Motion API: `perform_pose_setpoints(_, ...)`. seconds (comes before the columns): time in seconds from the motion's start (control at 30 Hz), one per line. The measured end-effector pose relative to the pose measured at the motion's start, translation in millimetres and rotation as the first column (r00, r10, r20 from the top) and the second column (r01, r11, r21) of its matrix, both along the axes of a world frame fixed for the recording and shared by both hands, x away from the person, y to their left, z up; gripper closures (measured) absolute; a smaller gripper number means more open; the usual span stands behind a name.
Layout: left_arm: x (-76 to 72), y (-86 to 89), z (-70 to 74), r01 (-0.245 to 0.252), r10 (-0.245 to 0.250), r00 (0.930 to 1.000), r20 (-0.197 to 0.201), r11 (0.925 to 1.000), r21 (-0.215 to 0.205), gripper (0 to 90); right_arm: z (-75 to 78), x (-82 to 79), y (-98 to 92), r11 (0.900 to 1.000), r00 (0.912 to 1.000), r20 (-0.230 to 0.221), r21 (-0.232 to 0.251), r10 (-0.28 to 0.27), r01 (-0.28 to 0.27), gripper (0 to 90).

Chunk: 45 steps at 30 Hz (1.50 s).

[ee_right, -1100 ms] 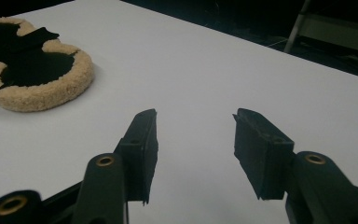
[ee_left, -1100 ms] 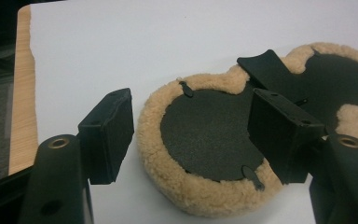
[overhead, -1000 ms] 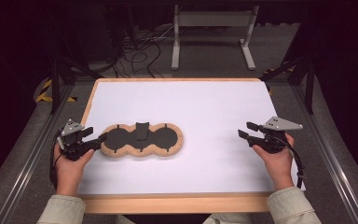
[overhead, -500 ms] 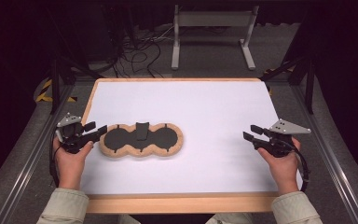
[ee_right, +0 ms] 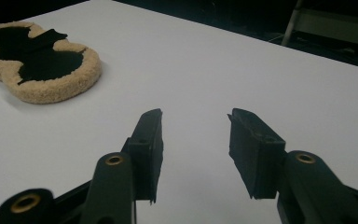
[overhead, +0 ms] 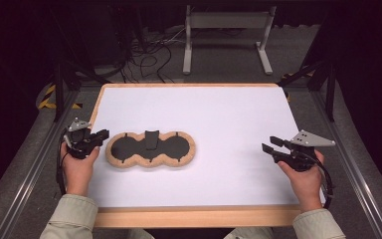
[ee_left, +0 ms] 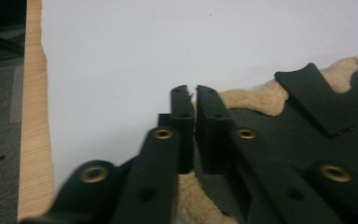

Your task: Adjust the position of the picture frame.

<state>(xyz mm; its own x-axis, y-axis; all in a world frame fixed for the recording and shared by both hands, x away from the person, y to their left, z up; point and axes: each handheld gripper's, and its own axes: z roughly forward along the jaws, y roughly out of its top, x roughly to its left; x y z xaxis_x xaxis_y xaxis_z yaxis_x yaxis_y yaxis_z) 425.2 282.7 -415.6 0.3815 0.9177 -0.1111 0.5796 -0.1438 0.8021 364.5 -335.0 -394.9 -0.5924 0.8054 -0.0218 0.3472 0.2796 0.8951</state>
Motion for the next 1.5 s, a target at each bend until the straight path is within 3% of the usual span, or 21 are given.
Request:
perform_pose_setpoints(0.2,12.2,1.0,-9.2,-0.013,0.013,0.9992,-0.037,0.9999,0.01,90.0,-0.9,-6.9,-2.6,1.0,1.0,-0.005,-0.011,-0.006,0.005,54.3)
perform_pose_setpoints(0.37,21.7,4.0,-19.2,-0.035,0.039,0.9939,-0.103,0.9986,0.039,90.0,-1.7,-10.5,-4.9,1.0,0.9998,-0.01,-0.007,-0.015,0.015,53.9)
perform_pose_setpoints(0.5,26.4,8.4,-25.6,-0.035,0.043,0.9865,-0.158,0.9979,0.055,90.0,-2.9,-11.5,-5.5,1.0,0.9998,-0.016,-0.012,-0.014,0.013,53.6)
perform_pose_setpoints(0.6,28.6,13.0,-30.2,-0.031,0.036,0.9782,-0.204,0.9991,0.029,89.9,-3.5,-11.3,-4.6,1.0,0.9996,-0.026,-0.009,-0.011,0.011,52.8)
perform_pose_setpoints(0.7,28.6,15.1,-32.5,-0.019,0.026,0.9719,-0.234,0.9994,0.03,90.0,-4.6,-10.2,-3.2,1.0,0.9994,-0.034,-0.009,-0.006,0.006,52.6)
perform_pose_setpoints(0.9,28.9,11.5,-34.9,0.018,-0.006,0.9643,-0.265,0.999,0.042,90.0,-4.3,-9.3,-0.9,1.0,0.9995,-0.033,-0.01,0.0,-0.001,52.4)
perform_pose_setpoints(1.03,28.5,10.5,-34.8,0.031,-0.018,0.9644,-0.264,0.9985,0.044,90.0,-4.1,-9.0,-1.1,1.0,0.9995,-0.031,-0.009,0.0,0.0,52.4)
perform_pose_setpoints(1.17,27.3,7.9,-35.7,0.042,-0.037,0.9618,-0.271,0.9991,0.01,90.0,-3.9,-8.9,-1.2,1.0,0.9995,-0.03,-0.005,-0.001,0.001,52.4)
perform_pose_setpoints(1.27,26.4,2.5,-35.3,0.062,-0.058,0.9595,-0.276,0.998,0.007,90.0,-4.0,-8.2,-0.4,1.0,0.9995,-0.031,-0.009,0.0,0.0,52.4)
perform_pose_setpoints(1.43,25.5,-11.2,-35.4,0.11,-0.108,0.9535,-0.281,0.9939,-0.008,90.0,-4.4,-7.0,1.6,1.0,0.9993,-0.037,-0.006,0.005,-0.005,52.2)
perform_pose_setpoints(1.5,25.3,-19.2,-35.4,0.141,-0.14,0.9481,-0.286,0.9899,-0.016,90.0,-4.6,-6.6,2.1,1.0,0.9993,-0.036,-0.007,0.005,-0.005,52.2)
